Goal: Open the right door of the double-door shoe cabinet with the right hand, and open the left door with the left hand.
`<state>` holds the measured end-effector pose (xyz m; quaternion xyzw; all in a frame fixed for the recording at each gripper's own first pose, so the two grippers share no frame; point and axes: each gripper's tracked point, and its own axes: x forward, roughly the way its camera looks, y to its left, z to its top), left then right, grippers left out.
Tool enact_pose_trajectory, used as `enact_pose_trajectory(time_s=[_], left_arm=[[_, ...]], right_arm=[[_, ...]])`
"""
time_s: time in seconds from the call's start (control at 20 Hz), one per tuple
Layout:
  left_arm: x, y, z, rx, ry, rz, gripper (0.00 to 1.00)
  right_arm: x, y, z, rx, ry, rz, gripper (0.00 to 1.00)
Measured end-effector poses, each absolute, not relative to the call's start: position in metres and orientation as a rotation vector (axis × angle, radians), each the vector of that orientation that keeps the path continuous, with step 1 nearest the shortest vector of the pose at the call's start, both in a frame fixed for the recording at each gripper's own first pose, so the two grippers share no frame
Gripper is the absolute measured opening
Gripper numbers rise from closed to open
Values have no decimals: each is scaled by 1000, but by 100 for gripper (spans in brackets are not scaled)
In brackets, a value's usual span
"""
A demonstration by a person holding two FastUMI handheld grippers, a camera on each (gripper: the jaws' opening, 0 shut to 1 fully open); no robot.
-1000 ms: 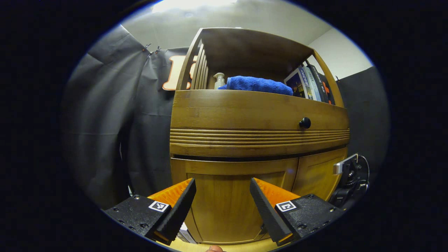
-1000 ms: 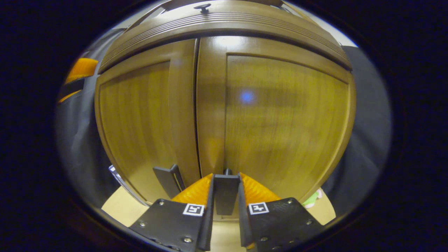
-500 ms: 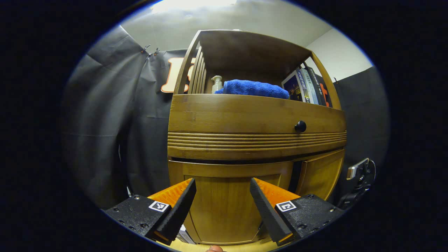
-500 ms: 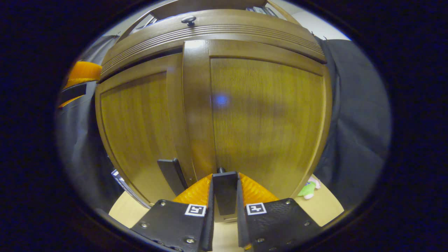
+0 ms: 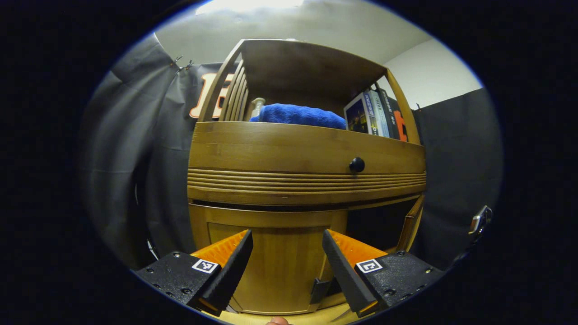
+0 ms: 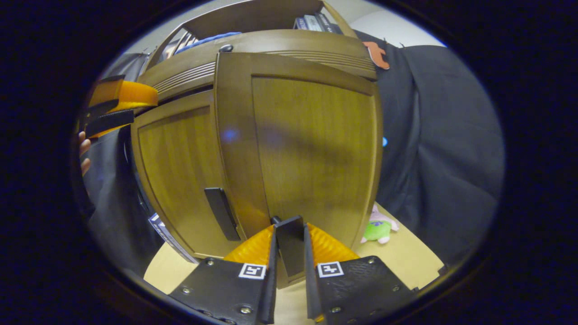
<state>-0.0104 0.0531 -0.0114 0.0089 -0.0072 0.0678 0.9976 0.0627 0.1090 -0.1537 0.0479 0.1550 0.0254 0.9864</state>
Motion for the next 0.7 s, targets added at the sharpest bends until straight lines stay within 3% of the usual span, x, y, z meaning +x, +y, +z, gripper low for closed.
enact_pose_trajectory(time_s=[0.7], left_arm=[[-9,14,-48,9,56,90,95]], right_arm=[[48,66,-141,90,270,-127,27]])
